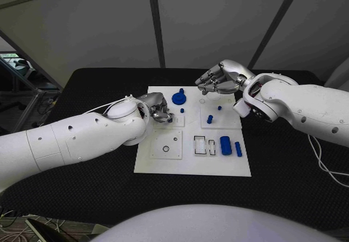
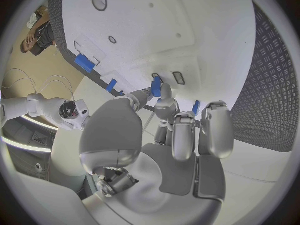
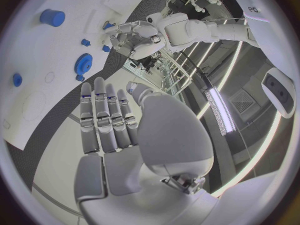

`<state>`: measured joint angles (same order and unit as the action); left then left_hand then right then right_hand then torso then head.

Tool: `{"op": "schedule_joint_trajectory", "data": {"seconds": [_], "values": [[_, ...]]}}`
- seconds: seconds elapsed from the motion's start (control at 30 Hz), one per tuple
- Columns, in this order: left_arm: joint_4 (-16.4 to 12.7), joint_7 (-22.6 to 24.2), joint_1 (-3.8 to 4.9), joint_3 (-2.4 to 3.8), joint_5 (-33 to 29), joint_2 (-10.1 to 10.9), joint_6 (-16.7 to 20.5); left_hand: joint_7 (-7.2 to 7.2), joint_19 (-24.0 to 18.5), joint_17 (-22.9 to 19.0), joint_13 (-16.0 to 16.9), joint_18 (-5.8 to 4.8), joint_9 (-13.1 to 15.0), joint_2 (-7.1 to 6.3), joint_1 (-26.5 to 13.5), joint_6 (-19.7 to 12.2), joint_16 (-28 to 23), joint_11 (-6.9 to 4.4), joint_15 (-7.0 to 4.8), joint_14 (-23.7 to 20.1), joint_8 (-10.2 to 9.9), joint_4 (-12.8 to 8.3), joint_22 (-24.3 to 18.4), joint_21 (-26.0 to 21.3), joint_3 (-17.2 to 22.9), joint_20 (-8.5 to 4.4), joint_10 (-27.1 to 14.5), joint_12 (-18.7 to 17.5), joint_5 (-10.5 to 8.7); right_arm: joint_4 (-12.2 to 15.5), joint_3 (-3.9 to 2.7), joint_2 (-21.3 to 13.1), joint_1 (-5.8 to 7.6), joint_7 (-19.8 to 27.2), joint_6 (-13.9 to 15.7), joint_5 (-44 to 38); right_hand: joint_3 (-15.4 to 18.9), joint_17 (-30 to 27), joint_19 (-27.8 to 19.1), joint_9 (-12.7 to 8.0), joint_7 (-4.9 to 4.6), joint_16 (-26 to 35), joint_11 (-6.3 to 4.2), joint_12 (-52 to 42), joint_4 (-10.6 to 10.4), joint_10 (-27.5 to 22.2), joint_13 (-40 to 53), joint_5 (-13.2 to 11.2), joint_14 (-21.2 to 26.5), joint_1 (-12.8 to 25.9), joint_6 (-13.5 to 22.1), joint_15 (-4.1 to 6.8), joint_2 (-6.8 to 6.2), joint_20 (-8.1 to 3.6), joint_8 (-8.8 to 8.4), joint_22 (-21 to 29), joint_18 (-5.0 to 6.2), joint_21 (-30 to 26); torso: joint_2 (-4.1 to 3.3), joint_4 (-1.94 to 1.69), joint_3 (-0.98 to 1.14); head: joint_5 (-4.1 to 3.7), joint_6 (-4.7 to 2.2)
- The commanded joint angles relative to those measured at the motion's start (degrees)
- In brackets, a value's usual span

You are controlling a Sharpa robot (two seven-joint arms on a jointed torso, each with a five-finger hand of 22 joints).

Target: Assemble the parts on the task board

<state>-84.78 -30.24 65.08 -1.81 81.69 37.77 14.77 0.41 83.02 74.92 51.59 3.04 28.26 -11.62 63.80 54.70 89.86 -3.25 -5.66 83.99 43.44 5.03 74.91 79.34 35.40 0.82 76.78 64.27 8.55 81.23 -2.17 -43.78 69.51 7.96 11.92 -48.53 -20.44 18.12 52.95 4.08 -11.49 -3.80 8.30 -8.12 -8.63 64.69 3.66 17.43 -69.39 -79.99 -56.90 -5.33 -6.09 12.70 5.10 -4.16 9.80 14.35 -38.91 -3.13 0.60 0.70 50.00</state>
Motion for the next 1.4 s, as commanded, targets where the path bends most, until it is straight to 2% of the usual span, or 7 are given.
{"op": "schedule_joint_trajectory", "data": {"seconds": [0.03, 0.5, 0.77, 0.93, 1.13, 1.4], "values": [[0.1, -0.7, -0.43, -0.39, -3.1, 0.2, -3.1, -0.01, 0.1, 14.5, 0.1, -0.06, 0.0, -0.15, -0.2, 0.4, -0.3, -0.07, -0.30, 5.8, -0.1, -5.6, 5.3, 0.2, 5.3, -0.19, 0.2, 0.1, 0.27, 0.0, -0.03, 0.1, 0.09, 0.6, 0.0, 0.0, -0.3, 0.0, 0.1, 0.1, -0.49, 0.1, -0.14, -0.1, 0.0, -0.4, 0.0, 0.3, 0.4, 0.2, 0.1, -0.06, 0.38, 0.23, -0.36, 0.0, 0.75, -0.3, -0.01, -0.08, -0.01, 0.05, 0.00], [0.2, -0.8, -0.43, -0.39, -3.8, 0.4, -4.0, -0.12, 0.2, 14.5, 0.0, -0.06, -0.2, -0.27, -0.7, 0.8, -0.3, -0.15, -0.40, 5.8, -0.3, -5.0, 5.3, 0.2, 4.4, -0.28, 0.1, 0.0, 0.55, -0.1, -0.03, 0.2, 0.08, 0.6, 0.0, 0.0, -0.3, 0.0, 0.1, 0.1, -0.49, 0.1, -0.14, -0.1, 0.0, -0.4, 0.0, 0.3, 0.4, 0.2, 0.1, -0.06, 0.38, 0.23, -0.36, 0.0, 0.75, -0.3, 0.03, -0.02, 0.03, 0.09, 0.00], [0.6, -0.8, -0.43, -0.39, -3.8, 0.2, -3.1, -0.19, 0.2, 14.5, 0.0, -0.06, -0.3, -0.04, -0.7, 0.9, -0.3, -0.21, -0.43, 5.8, -0.3, -4.8, 5.4, 0.2, 4.1, -0.31, 0.1, 0.0, 0.62, -0.1, -0.03, 0.2, 0.08, 0.6, 0.0, 0.0, -0.3, 0.0, 0.1, 0.1, -0.49, 0.1, -0.14, -0.1, 0.0, -0.4, 0.0, 0.3, 0.4, 0.2, 0.1, -0.06, 0.38, 0.23, -0.36, 0.0, 0.75, -0.3, 0.00, 0.05, 0.01, 0.11, 0.00], [0.5, -0.7, -0.43, -0.38, -3.8, 0.1, -1.2, -0.25, 0.3, 14.5, 0.2, -0.11, -0.3, 0.34, -0.4, 0.9, -0.3, -0.28, -0.48, 5.8, -0.4, -4.8, 5.5, 0.3, 4.2, -0.35, 0.3, 0.1, 0.70, -0.1, -0.03, 0.2, 0.08, 0.6, 0.0, 0.0, -0.3, 0.0, 0.1, 0.1, -0.49, 0.1, -0.14, -0.1, 0.0, -0.4, 0.0, 0.3, 0.4, 0.2, 0.1, -0.06, 0.38, 0.23, -0.36, 0.0, 0.75, -0.3, 0.00, -0.03, 0.01, 0.15, 0.00], [-0.1, -0.6, -0.44, -0.38, -4.0, 0.3, 2.7, -0.16, 0.6, 14.5, 0.4, -0.21, -0.4, 1.50, 1.2, 0.8, -0.3, -0.32, -0.57, 5.9, -0.4, -5.4, 5.9, 0.6, 5.3, -0.46, 0.5, 0.2, 0.89, -0.1, -0.03, 0.2, 0.08, 0.7, 0.1, 0.0, -0.3, 0.0, 0.1, 0.1, -0.49, 0.1, -0.14, -0.1, 0.0, -0.4, 0.0, 0.3, 0.4, 0.2, 0.1, -0.06, 0.38, 0.23, -0.36, 0.0, 0.75, -0.3, -0.01, -0.03, 0.02, 0.20, 0.00], [-1.1, -0.3, -0.65, -0.39, -6.0, 0.9, 7.8, -0.10, 0.8, 14.5, 0.5, -0.29, -0.4, 1.76, 1.4, 0.9, -0.3, -0.28, -0.56, 5.9, -0.4, -5.5, 6.2, 0.9, 5.5, -0.47, 0.6, 0.2, 0.89, -0.1, -0.03, 0.1, 0.08, 0.7, 0.1, 0.0, -0.3, 0.0, 0.1, 0.1, -0.49, 0.1, -0.14, -0.1, 0.0, -0.4, 0.0, 0.3, 0.4, 0.2, 0.1, -0.06, 0.38, 0.23, -0.36, 0.0, 0.75, -0.3, 0.05, -0.01, 0.03, 0.22, -0.03]]}}
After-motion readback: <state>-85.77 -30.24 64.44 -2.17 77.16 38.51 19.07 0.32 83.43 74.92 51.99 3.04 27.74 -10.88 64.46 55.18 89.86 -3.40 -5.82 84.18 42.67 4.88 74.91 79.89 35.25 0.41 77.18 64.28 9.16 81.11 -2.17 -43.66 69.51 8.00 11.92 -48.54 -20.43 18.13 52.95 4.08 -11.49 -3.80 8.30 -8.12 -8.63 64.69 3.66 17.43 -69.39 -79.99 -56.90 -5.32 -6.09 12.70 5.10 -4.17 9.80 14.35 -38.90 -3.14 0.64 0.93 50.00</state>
